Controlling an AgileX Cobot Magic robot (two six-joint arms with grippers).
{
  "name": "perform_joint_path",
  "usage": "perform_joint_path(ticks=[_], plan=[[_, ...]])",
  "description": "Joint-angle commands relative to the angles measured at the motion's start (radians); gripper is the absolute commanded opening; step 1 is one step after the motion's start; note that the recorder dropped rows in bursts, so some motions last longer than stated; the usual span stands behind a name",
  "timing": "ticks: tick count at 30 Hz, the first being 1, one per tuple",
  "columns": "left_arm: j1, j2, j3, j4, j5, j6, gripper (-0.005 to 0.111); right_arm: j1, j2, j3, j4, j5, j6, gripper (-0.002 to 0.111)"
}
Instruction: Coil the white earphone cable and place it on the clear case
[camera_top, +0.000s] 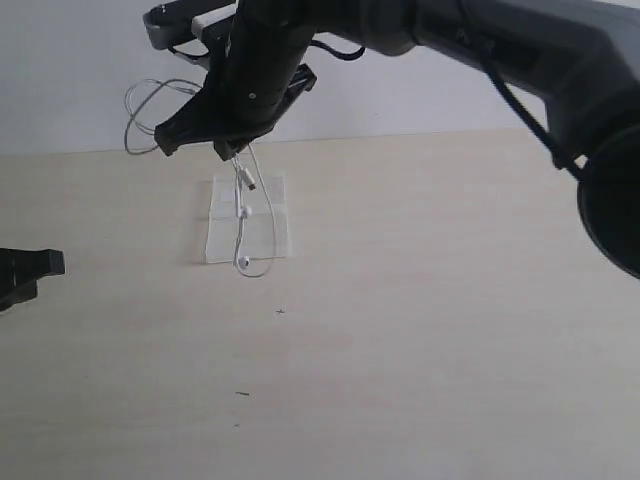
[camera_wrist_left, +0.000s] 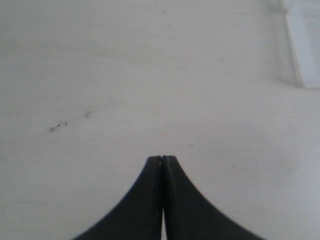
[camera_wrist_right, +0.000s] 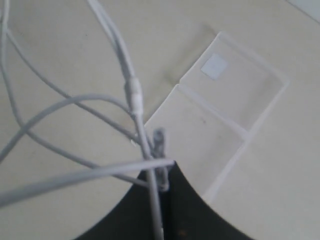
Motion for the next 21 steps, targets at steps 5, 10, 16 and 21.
perform_joint_path(ticks=[5, 10, 16, 21], plan=[[0.002, -0.001, 0.037, -0.040, 0.048, -0.008, 0.000, -0.004, 0.038, -0.008, 0.020, -0.242, 0.072, 0.000], [0.002, -0.001, 0.041, -0.037, 0.000, -0.008, 0.000, -0.006, 0.069, -0.008, 0.017, -0.349, 0.138, 0.000], [0.002, -0.001, 0.048, -0.037, -0.035, -0.008, 0.000, -0.006, 0.104, -0.008, -0.077, -0.407, 0.217, 0.000], [0.002, -0.001, 0.048, -0.036, -0.093, -0.008, 0.000, -0.006, 0.107, -0.008, -0.231, -0.444, 0.345, 0.000]])
